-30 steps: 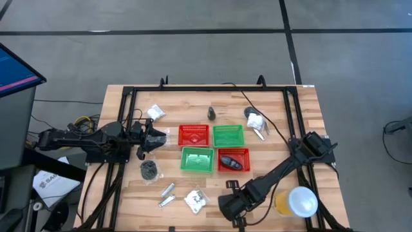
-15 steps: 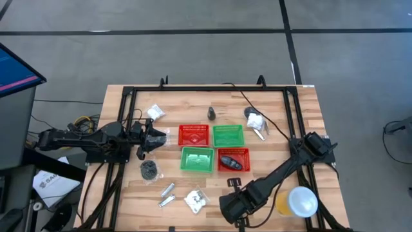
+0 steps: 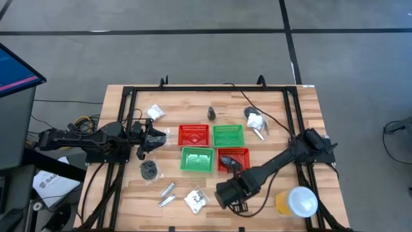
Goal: Pick & Place Travel size toiletries
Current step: Put the white cotton pack into the right green basket
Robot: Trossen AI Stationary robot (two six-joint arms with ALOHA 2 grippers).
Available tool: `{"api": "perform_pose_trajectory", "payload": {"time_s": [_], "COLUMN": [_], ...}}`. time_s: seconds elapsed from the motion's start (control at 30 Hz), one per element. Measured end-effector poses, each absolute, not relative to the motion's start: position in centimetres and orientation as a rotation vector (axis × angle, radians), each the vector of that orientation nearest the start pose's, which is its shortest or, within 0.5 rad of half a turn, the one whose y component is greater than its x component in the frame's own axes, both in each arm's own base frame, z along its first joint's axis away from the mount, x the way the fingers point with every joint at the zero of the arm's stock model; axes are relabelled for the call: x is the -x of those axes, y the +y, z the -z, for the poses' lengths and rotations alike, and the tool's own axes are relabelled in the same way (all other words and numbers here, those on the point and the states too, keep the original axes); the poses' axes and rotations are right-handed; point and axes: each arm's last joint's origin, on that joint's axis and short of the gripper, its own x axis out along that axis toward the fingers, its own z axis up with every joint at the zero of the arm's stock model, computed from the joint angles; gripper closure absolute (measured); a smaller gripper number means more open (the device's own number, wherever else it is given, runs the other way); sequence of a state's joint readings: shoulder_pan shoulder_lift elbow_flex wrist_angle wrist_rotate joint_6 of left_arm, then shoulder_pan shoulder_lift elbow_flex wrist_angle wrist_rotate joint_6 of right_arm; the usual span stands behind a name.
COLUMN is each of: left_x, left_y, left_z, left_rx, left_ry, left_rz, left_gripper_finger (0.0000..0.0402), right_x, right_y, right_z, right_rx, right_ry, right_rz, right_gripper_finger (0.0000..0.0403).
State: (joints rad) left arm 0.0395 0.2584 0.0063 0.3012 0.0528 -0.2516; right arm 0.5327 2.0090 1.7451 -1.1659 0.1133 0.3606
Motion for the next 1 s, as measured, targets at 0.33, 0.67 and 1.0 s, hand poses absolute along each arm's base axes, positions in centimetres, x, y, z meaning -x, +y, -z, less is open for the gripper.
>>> {"api": "perform_pose_trajectory", "payload": {"time_s": [0.33, 0.67, 1.0], "left_x": [-11.3, -11.3, -11.4], "left_y": [0.3, 0.3, 0.3], "left_z": [-17.3, -17.3, -17.3], "left_rx": [0.249, 0.249, 0.249], "left_ry": [-0.049, -0.054, -0.051], "left_rz": [0.020, 0.020, 0.020], "left_gripper_finger": [0.0188, 0.0188, 0.0188], "right_x": [-35.9, -36.5, -37.0], "right_y": [15.7, 11.1, 5.8], "right_z": [-24.1, -25.6, -26.7], "right_rx": [0.165, 0.138, 0.102], "right_ry": [1.451, 1.471, 1.460], "right_rz": [-0.044, 0.005, 0.084], "right_gripper_finger": [0.0403, 0.0403, 0.0403]}}
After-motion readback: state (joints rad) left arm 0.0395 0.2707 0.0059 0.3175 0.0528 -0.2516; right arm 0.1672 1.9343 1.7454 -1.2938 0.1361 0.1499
